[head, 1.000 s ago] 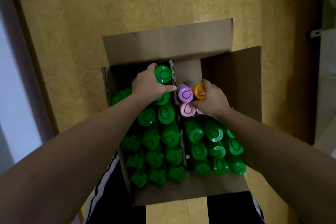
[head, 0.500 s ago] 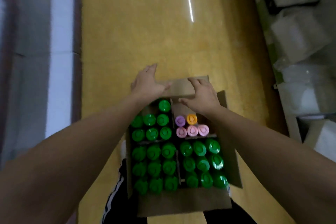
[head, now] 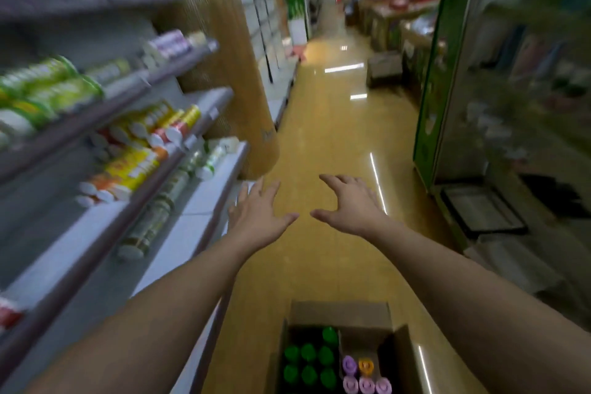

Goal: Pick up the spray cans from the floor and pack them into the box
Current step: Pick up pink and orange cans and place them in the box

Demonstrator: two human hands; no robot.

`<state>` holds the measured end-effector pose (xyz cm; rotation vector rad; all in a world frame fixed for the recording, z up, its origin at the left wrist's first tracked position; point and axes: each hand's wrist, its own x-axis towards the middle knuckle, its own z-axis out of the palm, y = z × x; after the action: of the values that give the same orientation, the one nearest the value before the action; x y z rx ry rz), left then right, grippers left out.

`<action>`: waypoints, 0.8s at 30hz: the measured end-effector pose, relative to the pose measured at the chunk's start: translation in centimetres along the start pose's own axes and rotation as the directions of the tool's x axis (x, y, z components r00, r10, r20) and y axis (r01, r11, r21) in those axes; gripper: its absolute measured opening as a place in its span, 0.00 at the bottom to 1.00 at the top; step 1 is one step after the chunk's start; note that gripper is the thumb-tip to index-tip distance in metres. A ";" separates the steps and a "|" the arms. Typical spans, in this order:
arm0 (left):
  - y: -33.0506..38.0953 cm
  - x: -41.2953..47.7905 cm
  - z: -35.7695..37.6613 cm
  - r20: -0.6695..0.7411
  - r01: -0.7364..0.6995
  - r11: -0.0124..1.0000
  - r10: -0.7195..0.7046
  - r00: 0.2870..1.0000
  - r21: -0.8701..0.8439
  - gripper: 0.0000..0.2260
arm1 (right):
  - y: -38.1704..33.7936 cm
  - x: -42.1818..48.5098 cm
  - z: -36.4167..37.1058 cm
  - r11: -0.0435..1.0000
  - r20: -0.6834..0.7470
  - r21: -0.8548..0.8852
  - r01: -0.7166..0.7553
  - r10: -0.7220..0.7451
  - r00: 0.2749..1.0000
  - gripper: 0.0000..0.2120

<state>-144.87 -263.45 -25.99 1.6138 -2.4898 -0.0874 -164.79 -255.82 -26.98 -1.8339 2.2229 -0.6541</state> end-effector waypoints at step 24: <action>-8.3 -27.4 -22.8 -0.241 0.357 0.918 -0.312 0.919 0.172 0.40 | -23.8 -13.7 -8.6 0.798 0.124 -0.189 0.572 -0.558 0.820 0.44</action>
<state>-122.46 -240.92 -7.85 2.0091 -2.1014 0.3027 -144.28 -244.02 -10.60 -2.6309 1.7421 -0.4323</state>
